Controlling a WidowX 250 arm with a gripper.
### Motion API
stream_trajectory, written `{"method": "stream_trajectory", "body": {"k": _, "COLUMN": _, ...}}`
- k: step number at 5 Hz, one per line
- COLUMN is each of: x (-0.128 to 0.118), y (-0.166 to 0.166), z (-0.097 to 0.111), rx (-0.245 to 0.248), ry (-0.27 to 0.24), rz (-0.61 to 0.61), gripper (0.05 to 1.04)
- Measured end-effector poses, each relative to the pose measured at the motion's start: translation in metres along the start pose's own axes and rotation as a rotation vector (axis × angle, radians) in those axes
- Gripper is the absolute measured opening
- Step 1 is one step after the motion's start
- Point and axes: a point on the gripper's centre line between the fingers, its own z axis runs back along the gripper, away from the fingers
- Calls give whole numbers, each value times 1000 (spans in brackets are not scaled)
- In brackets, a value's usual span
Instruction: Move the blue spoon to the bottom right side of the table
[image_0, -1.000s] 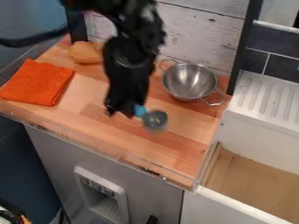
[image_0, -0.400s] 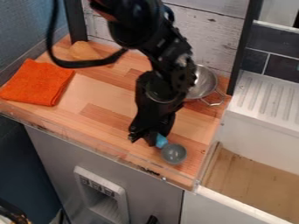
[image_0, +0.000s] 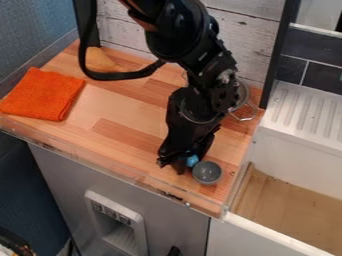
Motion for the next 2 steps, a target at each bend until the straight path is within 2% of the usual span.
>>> {"method": "stream_trajectory", "body": {"k": 1, "x": 6, "y": -2, "z": 8, "rx": -23, "ry": -13, "rz": 14, "gripper": 985}}
{"method": "stream_trajectory", "body": {"k": 2, "x": 13, "y": -2, "z": 26, "rx": -55, "ry": -10, "rz": 33, "gripper": 1009}}
